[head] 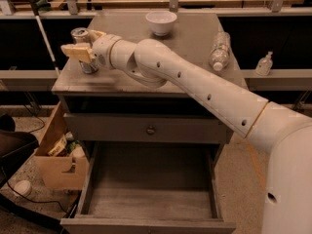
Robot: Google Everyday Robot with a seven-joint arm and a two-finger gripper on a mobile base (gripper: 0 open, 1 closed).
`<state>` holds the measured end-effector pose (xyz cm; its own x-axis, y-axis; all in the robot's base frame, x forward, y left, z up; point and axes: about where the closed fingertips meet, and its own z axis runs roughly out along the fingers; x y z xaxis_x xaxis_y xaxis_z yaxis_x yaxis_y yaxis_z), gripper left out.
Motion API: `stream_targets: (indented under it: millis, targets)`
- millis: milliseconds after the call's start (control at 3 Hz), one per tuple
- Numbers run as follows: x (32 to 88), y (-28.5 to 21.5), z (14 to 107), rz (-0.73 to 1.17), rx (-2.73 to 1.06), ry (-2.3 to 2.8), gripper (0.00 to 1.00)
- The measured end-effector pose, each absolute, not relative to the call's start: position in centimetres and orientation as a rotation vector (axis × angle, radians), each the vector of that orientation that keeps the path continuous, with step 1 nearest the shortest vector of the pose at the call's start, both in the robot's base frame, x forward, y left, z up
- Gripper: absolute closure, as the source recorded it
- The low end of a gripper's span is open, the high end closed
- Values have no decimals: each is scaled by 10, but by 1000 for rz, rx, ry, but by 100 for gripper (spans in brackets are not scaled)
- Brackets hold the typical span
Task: Place redbull can into middle drawer
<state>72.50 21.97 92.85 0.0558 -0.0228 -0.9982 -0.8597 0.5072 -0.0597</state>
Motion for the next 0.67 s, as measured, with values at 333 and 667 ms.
stream_targets:
  millis: [333, 667]
  targets:
    - [724, 222, 929, 769, -845, 1376, 64]
    - [723, 224, 929, 771, -847, 1374, 87]
